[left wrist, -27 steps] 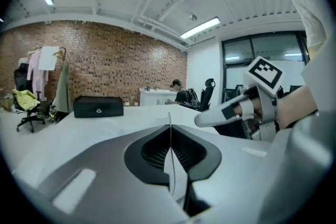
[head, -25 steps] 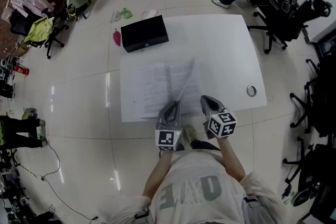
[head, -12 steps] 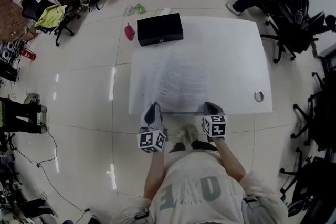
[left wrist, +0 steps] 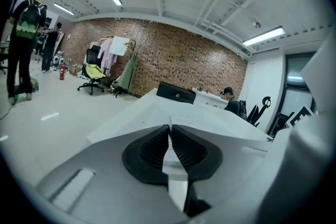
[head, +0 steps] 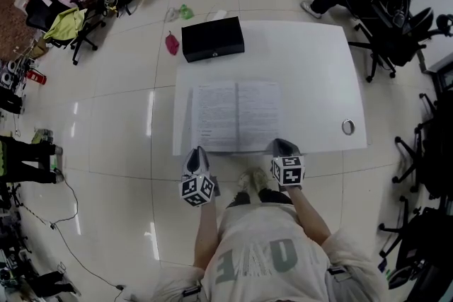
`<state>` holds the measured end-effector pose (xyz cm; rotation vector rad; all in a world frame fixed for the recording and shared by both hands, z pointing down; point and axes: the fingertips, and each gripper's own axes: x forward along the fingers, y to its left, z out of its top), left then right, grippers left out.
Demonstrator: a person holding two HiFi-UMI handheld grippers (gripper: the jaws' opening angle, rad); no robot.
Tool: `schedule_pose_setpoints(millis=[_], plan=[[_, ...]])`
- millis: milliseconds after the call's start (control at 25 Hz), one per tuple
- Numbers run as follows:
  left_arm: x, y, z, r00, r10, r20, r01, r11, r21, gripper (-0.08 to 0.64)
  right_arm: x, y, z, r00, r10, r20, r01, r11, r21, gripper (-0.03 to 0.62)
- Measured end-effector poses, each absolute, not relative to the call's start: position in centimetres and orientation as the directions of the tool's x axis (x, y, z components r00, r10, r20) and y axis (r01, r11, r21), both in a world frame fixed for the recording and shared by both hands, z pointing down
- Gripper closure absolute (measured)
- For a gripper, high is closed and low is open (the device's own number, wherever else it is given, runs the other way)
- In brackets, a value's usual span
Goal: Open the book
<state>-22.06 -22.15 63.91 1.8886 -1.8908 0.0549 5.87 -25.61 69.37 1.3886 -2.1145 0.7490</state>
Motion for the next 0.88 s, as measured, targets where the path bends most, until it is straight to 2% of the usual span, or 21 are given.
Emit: schedule_pose_setpoints(millis=[320,560,640,720,880], plan=[[-22.4,-21.9,66.4,0.06,-0.902,0.427,-0.971,0.046,0.233,0.515,5.7,-25.5,69.4,-0.34,-0.66,0.67,-0.93,0.343,-0.134,0.588],[-22.9,-21.7,67.5,0.059,-0.902,0.427,-0.959,0.067,0.275,0.498,5.4,-25.5,69.3,-0.352,-0.661,0.663,-0.926,0.351,-0.14,0.588],[-23.1,-21.5,67.6,0.034,-0.902,0.431,-0.971,0.072,0.228,0.476,5.4,-25.5,69.4,-0.354,-0.661,0.661,-0.925,0.353,-0.143,0.588],[-23.3,-21.4,67.7,0.002,-0.897,0.443,-0.981,0.084,0.173,0.424,5.5,-25.4,69.4,-0.36,-0.659,0.66,-0.923,0.354,-0.15,0.588],[-23.2,-21.4,67.7,-0.038,-0.889,0.456,-0.985,0.111,0.133,0.415,5.7,-25.5,69.3,-0.366,-0.656,0.66,-0.921,0.355,-0.159,0.588]])
